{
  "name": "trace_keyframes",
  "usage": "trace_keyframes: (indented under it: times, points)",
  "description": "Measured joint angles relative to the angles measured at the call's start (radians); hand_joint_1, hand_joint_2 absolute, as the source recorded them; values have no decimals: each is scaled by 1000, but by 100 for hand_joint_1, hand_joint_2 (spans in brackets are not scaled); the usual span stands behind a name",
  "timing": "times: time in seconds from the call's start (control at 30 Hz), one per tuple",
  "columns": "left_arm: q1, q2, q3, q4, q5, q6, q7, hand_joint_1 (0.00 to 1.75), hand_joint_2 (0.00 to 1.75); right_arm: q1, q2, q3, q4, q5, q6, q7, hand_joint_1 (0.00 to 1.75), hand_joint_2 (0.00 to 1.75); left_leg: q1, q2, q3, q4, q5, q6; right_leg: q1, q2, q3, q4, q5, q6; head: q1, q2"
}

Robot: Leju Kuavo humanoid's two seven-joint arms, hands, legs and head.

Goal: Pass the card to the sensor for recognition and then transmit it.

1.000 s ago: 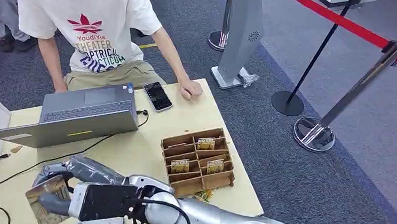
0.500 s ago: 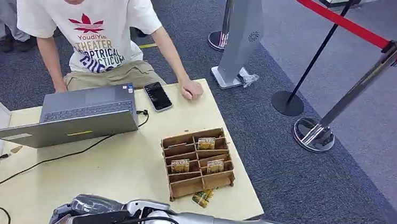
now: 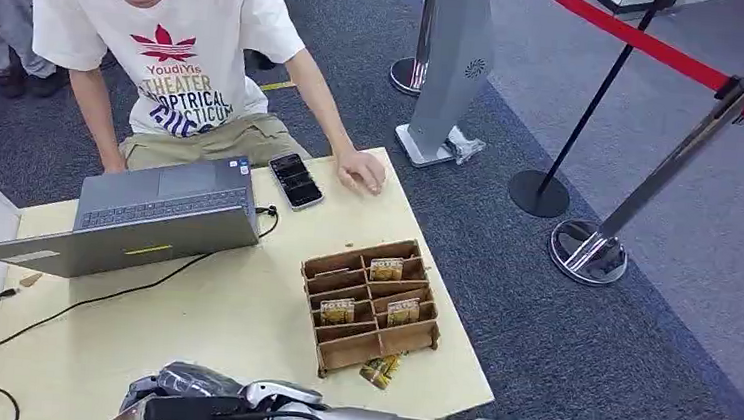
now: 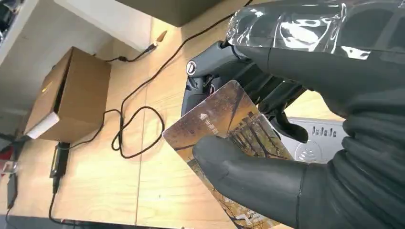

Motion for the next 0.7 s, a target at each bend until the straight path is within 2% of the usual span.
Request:
trace_keyframes:
  times: [0.27,0.7]
  points:
    - [-30,-7,-46,0,-30,-13,28,0,175,6,28,-4,65,-1,-29,-2,175,175,0,0,0,0,0,0,0,0,0,0,0,0,0,0]
    - [-48,-15,-90,0,-39,-25,59,0,175,16,55,-5,192,1,-38,-5,175,175,0,0,0,0,0,0,0,0,0,0,0,0,0,0]
